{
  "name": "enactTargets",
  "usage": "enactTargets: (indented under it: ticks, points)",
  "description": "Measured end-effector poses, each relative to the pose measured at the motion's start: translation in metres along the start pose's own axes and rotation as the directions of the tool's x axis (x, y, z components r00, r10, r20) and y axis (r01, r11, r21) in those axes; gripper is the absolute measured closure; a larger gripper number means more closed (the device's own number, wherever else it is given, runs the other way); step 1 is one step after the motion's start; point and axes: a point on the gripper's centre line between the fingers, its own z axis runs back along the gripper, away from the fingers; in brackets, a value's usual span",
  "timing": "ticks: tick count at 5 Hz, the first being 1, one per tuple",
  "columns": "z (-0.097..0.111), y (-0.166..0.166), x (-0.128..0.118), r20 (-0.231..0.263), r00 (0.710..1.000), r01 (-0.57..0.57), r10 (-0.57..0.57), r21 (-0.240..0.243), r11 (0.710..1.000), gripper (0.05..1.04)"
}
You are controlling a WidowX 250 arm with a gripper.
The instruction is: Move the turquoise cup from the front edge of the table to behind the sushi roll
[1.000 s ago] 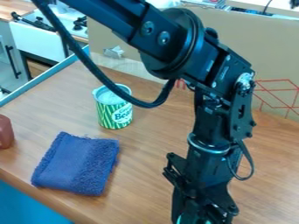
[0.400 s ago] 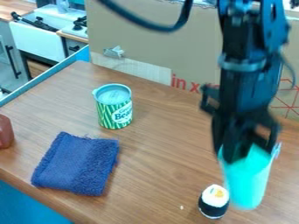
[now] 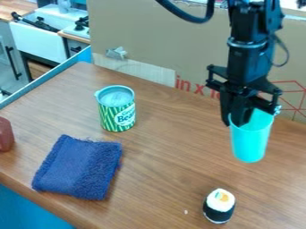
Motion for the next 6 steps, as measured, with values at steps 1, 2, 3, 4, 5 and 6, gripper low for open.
enactTargets:
  ticks: [1,2,3,4,5,6]
  points:
    - [-0.013,0.016,0.023,-0.022,0.999,-0.036,0.037,0.041,0.999,0.983]
    - [-0.024,0.032,0.030,-0.041,0.997,-0.064,0.067,0.084,0.994,0.983]
    - [-0.036,0.045,0.032,-0.067,0.994,-0.081,0.087,0.085,0.993,0.983]
    - [-0.041,0.043,0.033,-0.074,0.991,-0.109,0.114,0.065,0.992,0.983]
    - [-0.043,0.037,0.032,-0.089,0.988,-0.126,0.128,0.032,0.992,0.949]
    - [-0.046,0.033,0.031,-0.095,0.988,-0.119,0.119,0.006,0.993,0.741]
